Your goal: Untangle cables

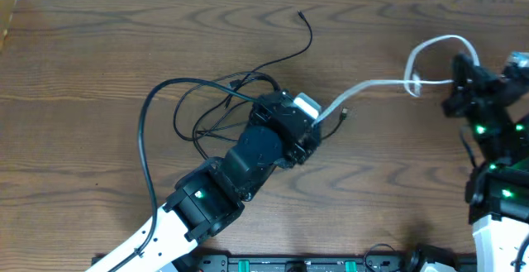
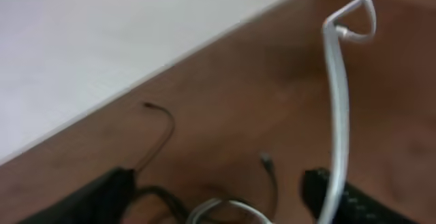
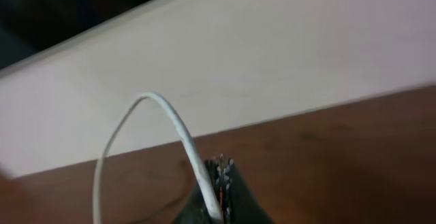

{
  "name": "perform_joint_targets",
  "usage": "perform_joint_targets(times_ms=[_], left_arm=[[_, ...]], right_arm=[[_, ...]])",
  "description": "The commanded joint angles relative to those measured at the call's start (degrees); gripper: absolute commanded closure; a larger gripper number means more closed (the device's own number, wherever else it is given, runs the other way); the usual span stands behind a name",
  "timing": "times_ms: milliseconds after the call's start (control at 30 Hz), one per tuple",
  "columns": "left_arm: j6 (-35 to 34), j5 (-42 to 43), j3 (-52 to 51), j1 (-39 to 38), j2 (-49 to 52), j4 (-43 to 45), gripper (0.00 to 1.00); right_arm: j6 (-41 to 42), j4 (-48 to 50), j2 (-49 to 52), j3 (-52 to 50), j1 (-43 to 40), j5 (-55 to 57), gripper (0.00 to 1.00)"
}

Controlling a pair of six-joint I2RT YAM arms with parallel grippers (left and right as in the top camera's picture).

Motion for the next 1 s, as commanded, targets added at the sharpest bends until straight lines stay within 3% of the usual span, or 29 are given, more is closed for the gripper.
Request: perform_joint_targets(times_ms=[0,100,600,967], left_arm=[[0.0,11.4,1.3,-0.2,0.0,-1.2,0.10],[0.0,13.4,1.3,-0.2,0.0,-1.1,0.06],[0.0,13.4,1.3,-0.1,0.0,-1.4,0.04],[0.0,13.4,1.3,-0.1,0.0,-6.0,0.04]], right_arm=[[-0.5,-1.2,-0.1,0.1,-6.4,0.5,0.99],[-0.6,-2.0,-0.1,0.1,-9.8,0.5,0.99],[-5.7,-4.2,-0.1,0.1,-18.2,2.9,0.99],[-8.5,-17.1,-0.1,0.1,-20.4,4.0,0.99]])
